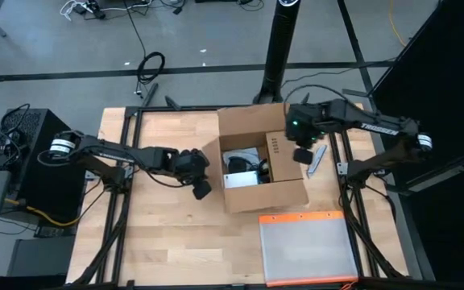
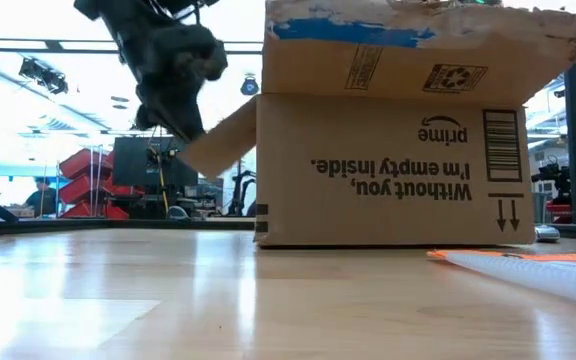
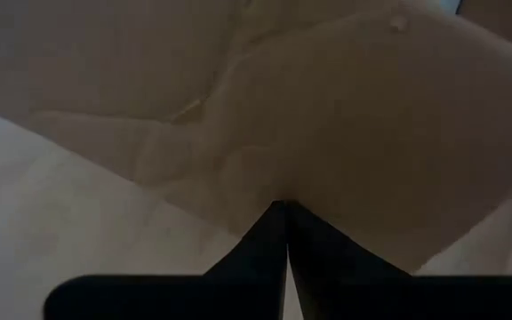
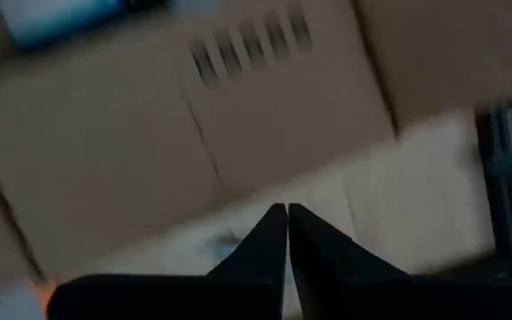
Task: Unpack boxes
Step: Open the cardboard box using the cutter
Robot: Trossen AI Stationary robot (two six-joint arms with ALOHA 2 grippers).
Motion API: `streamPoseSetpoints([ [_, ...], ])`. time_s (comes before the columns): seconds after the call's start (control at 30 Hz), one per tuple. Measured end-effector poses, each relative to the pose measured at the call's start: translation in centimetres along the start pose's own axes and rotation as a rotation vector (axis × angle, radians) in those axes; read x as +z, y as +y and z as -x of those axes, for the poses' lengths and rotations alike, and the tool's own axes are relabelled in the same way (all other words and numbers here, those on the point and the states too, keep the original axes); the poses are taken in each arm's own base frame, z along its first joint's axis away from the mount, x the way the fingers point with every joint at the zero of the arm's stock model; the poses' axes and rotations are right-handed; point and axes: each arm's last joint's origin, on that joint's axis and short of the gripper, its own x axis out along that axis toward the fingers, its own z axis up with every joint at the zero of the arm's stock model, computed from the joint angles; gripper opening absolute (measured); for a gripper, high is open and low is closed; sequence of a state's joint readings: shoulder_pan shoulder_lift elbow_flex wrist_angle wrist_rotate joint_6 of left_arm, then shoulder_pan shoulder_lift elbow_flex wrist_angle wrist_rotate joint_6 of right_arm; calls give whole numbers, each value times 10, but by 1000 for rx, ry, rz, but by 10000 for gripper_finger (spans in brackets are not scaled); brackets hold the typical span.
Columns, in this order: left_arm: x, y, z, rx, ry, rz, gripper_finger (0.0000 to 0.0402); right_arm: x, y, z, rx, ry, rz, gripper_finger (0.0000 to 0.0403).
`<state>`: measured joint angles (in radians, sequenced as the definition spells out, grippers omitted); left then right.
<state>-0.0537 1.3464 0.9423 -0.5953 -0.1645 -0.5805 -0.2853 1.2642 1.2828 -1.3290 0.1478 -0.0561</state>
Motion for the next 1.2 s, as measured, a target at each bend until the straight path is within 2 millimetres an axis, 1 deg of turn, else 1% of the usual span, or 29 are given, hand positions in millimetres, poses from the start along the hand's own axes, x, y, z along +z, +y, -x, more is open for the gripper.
streamPoseSetpoints([
  [0.03, 2, 1, 8, 9, 5, -2, 1, -8, -2, -4, -10, 19, -7, 0],
  [0.07, 3, 1, 15, 13, 0, -4, 1, -11, -2, -9, -4, 19, -23, 0],
  [0.37, 30, -8, 39, -59, -230, -36, 1, -1, 9, -58, 206, -230, -225, 0],
  [0.57, 47, -13, 57, -95, -382, -53, 1, 1, 17, -83, 366, -387, -318, 0],
  [0.67, 45, -17, 36, -56, -314, -119, 1, 13, 22, -75, 418, -528, -282, 0],
  [0.73, 45, -17, 22, -28, -275, -148, 3, 18, 24, -71, 440, -577, -286, 0],
  [0.83, 46, -18, -1, 8, -225, -175, 4, 19, 26, -69, 437, -581, -265, 0],
  [0.9, 46, -20, -18, 21, -204, -188, 3, 16, 26, -71, 400, -562, -236, 0],
  [0.97, 47, -24, -36, 13, -198, -202, 1, 14, 25, -76, 347, -543, -201, 0],
  [1.03, 47, -28, -55, -5, -194, -204, 2, 10, 24, -86, 304, -514, -174, 0],
  [1.07, 49, -30, -60, -32, -204, -197, 2, 8, 24, -90, 303, -500, -168, 0],
  [1.2, 71, -36, -56, -53, -310, -199, 2, 9, 29, -88, 350, -516, -160, 0],
])
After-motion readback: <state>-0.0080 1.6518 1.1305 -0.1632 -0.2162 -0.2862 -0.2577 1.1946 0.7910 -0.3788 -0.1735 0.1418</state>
